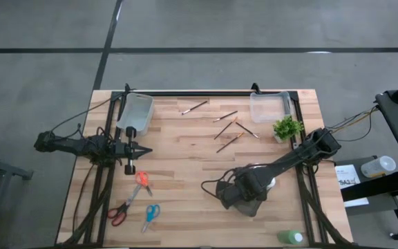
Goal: Pick & Place Paint Supplies
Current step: Put the brown paint bottle into the black bin
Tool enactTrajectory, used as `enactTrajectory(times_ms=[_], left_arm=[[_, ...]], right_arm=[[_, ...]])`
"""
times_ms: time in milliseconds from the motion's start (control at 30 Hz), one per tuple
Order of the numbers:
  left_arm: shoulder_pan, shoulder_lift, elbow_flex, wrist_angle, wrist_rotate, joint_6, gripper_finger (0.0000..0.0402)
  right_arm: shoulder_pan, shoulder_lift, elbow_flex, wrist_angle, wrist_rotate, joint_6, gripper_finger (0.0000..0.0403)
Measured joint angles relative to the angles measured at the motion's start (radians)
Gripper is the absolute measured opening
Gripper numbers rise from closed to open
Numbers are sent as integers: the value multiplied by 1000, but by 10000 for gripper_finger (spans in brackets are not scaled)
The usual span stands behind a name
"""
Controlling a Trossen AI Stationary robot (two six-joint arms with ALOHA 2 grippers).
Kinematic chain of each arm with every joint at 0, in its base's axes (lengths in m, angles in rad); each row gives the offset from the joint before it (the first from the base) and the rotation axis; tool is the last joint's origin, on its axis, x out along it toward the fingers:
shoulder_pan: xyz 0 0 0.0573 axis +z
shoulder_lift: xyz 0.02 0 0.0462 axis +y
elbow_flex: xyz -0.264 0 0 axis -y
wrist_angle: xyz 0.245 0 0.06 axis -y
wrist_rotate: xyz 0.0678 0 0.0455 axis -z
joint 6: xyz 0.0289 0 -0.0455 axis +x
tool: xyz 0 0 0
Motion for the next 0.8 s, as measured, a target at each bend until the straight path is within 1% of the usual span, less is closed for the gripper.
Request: enactTrajectory(times_ms=[400, 633, 800], left_arm=[[0, 0, 0, 0, 0, 0, 0], [0, 0, 0, 0, 0, 0, 0], [0, 0, 0, 0, 0, 0, 0]], right_arm=[[1, 0, 7, 0, 3, -24, 226], [1, -3, 29, -35, 5, -39, 226], [1, -5, 76, -81, 10, -117, 226]])
